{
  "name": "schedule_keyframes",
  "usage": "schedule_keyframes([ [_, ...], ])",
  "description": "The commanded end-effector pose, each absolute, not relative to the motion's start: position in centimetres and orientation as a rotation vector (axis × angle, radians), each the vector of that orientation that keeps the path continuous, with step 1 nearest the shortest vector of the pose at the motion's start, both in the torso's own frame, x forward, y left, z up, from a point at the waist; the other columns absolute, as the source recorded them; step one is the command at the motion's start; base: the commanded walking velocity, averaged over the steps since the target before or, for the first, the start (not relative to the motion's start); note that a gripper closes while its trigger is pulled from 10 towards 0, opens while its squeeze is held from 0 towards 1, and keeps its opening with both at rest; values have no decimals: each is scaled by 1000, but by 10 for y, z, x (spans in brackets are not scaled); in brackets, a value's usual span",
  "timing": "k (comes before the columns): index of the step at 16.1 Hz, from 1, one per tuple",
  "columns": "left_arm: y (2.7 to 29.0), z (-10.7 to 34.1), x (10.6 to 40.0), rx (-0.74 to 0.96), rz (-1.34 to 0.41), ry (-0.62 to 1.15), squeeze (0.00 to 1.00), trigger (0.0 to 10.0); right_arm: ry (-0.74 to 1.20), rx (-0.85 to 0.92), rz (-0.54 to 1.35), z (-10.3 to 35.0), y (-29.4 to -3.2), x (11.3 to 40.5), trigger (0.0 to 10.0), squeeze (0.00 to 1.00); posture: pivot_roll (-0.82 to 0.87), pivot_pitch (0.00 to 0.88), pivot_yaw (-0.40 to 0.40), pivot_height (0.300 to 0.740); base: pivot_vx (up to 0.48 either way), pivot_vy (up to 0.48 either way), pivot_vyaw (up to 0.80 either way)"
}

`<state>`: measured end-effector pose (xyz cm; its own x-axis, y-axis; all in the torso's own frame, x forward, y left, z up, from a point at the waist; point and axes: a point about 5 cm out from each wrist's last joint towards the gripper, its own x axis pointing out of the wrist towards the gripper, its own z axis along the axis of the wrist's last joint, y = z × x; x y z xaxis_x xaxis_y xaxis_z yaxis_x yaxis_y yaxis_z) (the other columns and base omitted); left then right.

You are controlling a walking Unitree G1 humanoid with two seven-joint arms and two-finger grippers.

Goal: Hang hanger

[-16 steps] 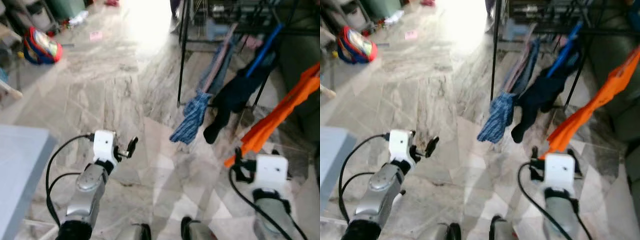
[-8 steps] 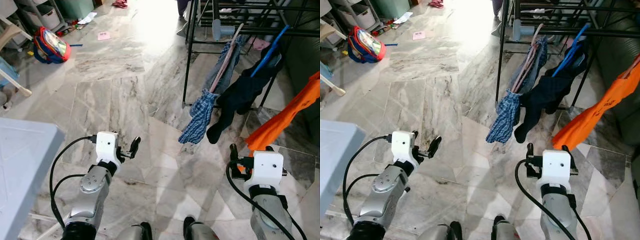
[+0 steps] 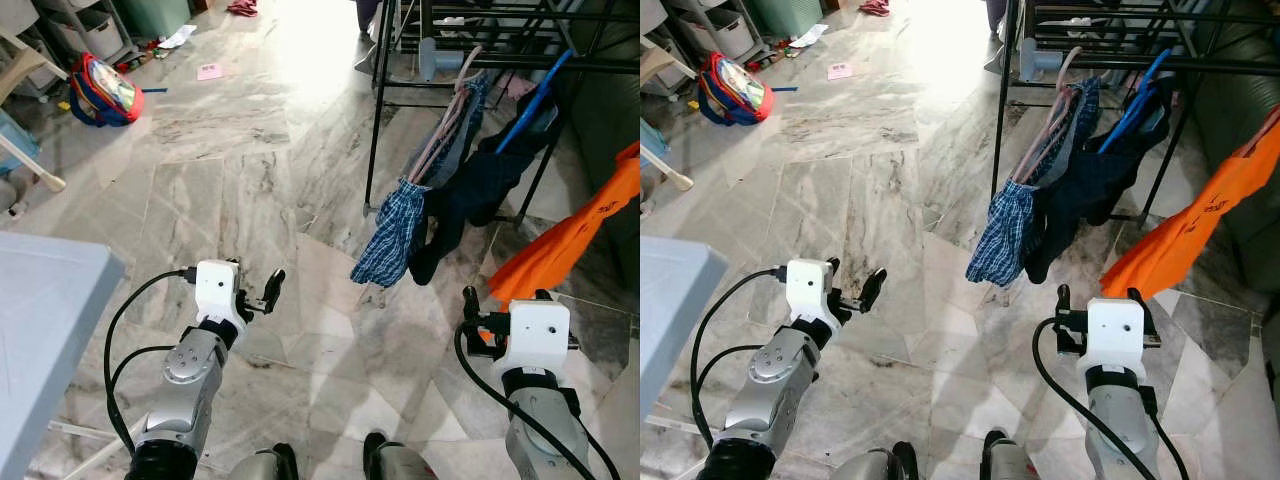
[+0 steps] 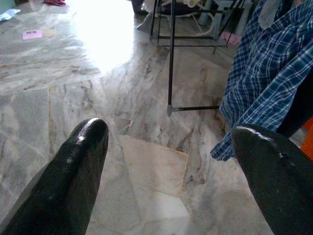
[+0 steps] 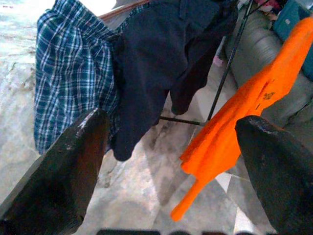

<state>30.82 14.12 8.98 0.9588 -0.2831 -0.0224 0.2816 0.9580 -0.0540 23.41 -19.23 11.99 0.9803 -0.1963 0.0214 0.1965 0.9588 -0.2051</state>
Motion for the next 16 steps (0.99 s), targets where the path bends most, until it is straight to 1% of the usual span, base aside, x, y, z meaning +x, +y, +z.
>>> schedule_keyframes([
  [1, 144, 84, 306, -51, -285, 51, 0, 10000, 4, -218, -228, 117, -196, 232, 10000, 0, -62, 247, 54, 740, 0, 0, 0],
  [3, 143, 84, 307, -49, -292, 51, 0, 10000, -14, -213, -240, 121, -197, 234, 10000, 0, -63, 245, 57, 740, 0, 0, 0],
  [4, 142, 84, 307, -53, -302, 52, 0, 10000, 3, -182, -249, 119, -197, 235, 10000, 0, -61, 246, 59, 740, 0, 0, 0],
  [8, 133, 82, 305, -70, -364, 59, 0, 10000, 13, -177, -264, 117, -197, 234, 10000, 0, -63, 251, 66, 740, 0, 0, -800],
  [14, 131, 80, 301, -74, -395, 64, 0, 10000, 16, -175, -267, 115, -197, 231, 10000, 0, -67, 261, 72, 740, 0, 0, -792],
  [16, 129, 80, 301, -78, -399, 63, 0, 10000, 9, -178, -269, 116, -198, 231, 10000, 0, -68, 263, 70, 740, 0, 0, 0],
])
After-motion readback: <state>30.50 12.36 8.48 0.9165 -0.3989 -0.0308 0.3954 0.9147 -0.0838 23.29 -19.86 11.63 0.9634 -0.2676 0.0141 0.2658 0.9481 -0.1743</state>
